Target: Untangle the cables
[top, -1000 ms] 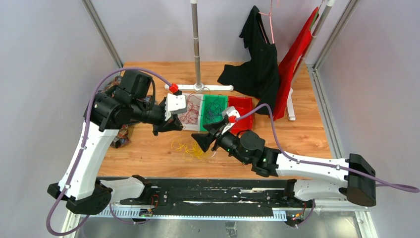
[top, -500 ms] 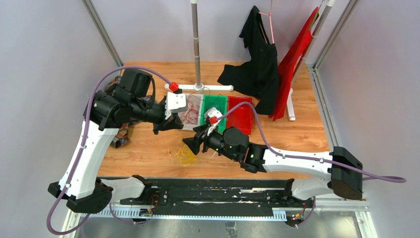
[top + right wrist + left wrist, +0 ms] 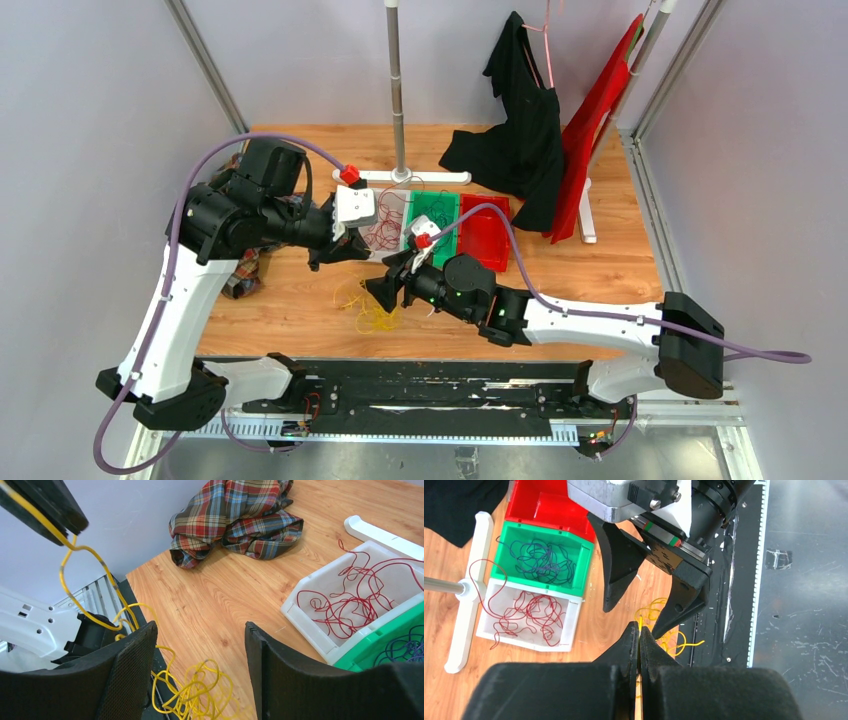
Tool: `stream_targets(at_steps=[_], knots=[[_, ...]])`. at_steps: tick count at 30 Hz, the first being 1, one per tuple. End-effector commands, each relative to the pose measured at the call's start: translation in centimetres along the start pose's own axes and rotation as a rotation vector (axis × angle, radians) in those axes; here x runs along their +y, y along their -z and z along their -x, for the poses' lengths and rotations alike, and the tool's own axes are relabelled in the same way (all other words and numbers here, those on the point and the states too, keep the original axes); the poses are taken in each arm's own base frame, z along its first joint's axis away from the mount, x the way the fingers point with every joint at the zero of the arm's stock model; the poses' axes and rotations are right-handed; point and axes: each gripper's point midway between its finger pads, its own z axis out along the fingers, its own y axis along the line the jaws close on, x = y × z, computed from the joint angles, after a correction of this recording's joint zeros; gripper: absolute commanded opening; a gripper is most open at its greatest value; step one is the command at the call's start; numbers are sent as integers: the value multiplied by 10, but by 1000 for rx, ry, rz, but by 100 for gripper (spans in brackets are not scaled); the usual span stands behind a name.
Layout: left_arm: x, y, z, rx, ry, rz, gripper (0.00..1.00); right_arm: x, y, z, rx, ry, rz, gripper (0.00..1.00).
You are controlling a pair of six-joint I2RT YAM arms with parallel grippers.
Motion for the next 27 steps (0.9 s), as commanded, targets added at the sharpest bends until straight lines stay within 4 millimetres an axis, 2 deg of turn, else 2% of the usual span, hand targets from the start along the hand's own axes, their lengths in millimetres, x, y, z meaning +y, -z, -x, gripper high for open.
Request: stream_targets(at_steps=[1,3,7,12,18,25,27], knots=[[-5,6,9,-25,-18,4,0,9,0,15,-36,-21,17,65],[-5,6,8,-23,-18,6,0,3,5,17,-38,-22,-12,65],[-5,7,8,-24,-24,6,0,-9,28,29,-74,-25,-66,65],[-5,5,7,-20,-24,2,0,-1,40,35,-71,-26,-19,65],[-4,5,8,-22,-22,0,0,18,28,27,-25,0,58,65],[-4,6,12,-32,-22,3,0,13,10,21,-12,15,16,65],[-4,8,13,-36,-26,6,0,11,5,21,-12,19,-2,61]])
